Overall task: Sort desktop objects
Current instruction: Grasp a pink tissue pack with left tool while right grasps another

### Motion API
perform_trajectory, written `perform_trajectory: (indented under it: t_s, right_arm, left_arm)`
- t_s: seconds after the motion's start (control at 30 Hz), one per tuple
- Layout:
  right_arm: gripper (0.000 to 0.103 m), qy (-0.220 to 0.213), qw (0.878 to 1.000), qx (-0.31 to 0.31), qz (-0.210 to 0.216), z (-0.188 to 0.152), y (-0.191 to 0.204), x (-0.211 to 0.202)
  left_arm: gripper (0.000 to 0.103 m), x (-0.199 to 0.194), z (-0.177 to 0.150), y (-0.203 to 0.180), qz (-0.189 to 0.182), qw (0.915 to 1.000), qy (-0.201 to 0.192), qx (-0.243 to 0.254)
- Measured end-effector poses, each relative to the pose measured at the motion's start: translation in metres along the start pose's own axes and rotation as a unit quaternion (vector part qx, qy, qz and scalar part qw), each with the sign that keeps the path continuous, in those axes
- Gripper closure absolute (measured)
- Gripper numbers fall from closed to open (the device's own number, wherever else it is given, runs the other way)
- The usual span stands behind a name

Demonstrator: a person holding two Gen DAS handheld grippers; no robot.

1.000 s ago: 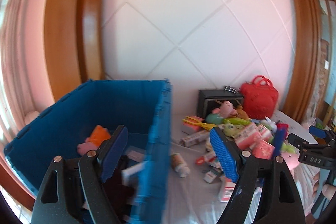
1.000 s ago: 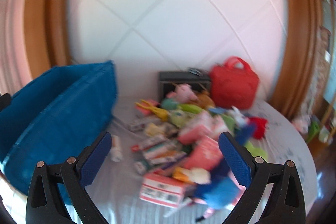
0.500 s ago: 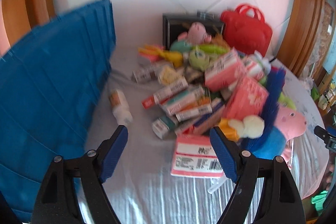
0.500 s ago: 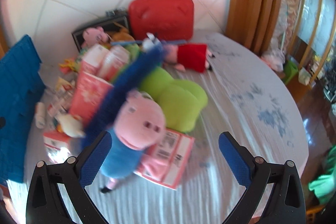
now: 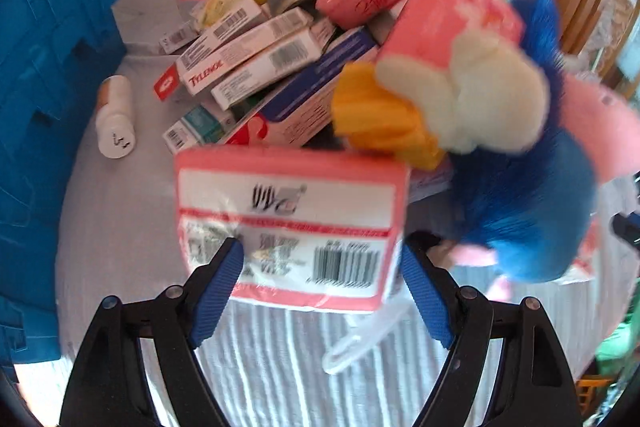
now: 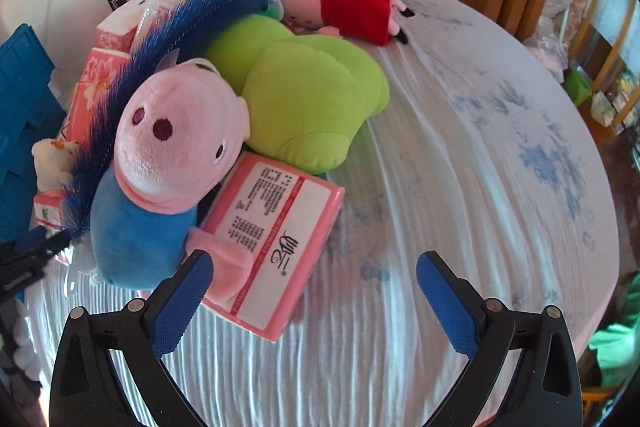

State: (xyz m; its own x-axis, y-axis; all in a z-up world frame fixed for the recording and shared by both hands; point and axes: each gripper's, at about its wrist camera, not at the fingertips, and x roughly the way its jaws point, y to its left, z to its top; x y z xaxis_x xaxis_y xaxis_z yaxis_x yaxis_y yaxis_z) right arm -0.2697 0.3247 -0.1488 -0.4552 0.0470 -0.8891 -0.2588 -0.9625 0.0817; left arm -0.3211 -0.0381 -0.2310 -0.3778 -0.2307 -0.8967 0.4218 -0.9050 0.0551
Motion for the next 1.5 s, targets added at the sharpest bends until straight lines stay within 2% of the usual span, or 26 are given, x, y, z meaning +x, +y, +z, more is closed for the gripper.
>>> perform_trajectory:
  t_s: [0.17, 0.3, 0.4, 0.5, 0.53, 0.63, 0.73, 0.8, 0.9, 0.97, 1.07, 1.17, 1.2, 1.4, 1.5]
  right_arm:
    - [0.0, 0.025, 1.0, -0.002, 0.018, -0.007, 0.009, 0.018]
    - [0.0, 0.038, 0.999, -0.007, 0.035, -0.013, 0.02, 0.026]
    - [0.0, 0.051, 0.998, -0.016, 0.04, -0.018, 0.032, 0.034]
    - [0.0, 0.06, 0.997, -0.017, 0.043, -0.021, 0.04, 0.042]
    - [0.0, 0.062, 0.997, -0.018, 0.044, -0.021, 0.043, 0.044]
    - [0.0, 0.065, 0.997, -0.023, 0.032, -0.023, 0.052, 0.05]
    - [0.0, 0.063, 0.998, -0.019, 0.026, -0.025, 0.047, 0.055]
    - [0.0, 0.058, 0.998, 0.011, 0.018, -0.026, 0.031, 0.054]
    - [0.0, 0.05, 0.998, 0.034, -0.021, -0.028, 0.003, 0.047]
    - [0.0, 0.05, 0.996, 0.05, -0.047, -0.029, -0.019, 0.042]
    - [0.0, 0.054, 0.995, 0.068, -0.058, -0.03, -0.043, 0.036]
    - [0.0, 0.052, 0.994, 0.074, -0.058, -0.031, -0.051, 0.032]
    - [0.0, 0.052, 0.994, 0.075, -0.057, -0.031, -0.052, 0.031]
    - [0.0, 0.043, 0.998, 0.051, -0.015, -0.028, -0.034, 0.034]
    - [0.0, 0.043, 0.997, 0.034, -0.053, -0.029, -0.03, 0.043]
  left_arm:
    - [0.019, 0.0, -0.018, 0.033, 0.006, 0.9997, 0.024, -0.007]
    - [0.019, 0.006, -0.045, 0.079, 0.088, 0.9944, 0.058, -0.006]
    - [0.019, 0.007, -0.06, 0.115, 0.114, 0.9895, 0.083, -0.033]
    - [0.019, -0.009, -0.064, 0.133, 0.114, 0.9889, 0.077, -0.056]
    - [0.019, -0.02, -0.062, 0.136, 0.102, 0.9904, 0.068, -0.064]
    - [0.019, -0.053, -0.049, 0.136, 0.061, 0.994, 0.025, -0.087]
    - [0.019, -0.065, -0.031, 0.129, 0.044, 0.9934, -0.001, -0.106]
    - [0.019, -0.055, -0.02, 0.125, 0.049, 0.9924, 0.002, -0.113]
    - [0.019, -0.035, -0.016, 0.118, 0.003, 0.9892, 0.024, -0.144]
    - [0.019, -0.028, -0.002, 0.108, -0.017, 0.9872, 0.021, -0.157]
    - [0.019, -0.011, 0.008, 0.094, -0.006, 0.9883, 0.03, -0.149]
    - [0.017, 0.007, 0.01, 0.087, 0.028, 0.9884, 0.05, -0.141]
    - [0.016, 0.005, 0.01, 0.083, 0.04, 0.9898, 0.037, -0.131]
    - [0.014, -0.004, -0.007, 0.091, 0.049, 0.993, 0.054, -0.093]
    - [0.014, -0.015, -0.023, 0.107, 0.076, 0.9927, 0.062, -0.07]
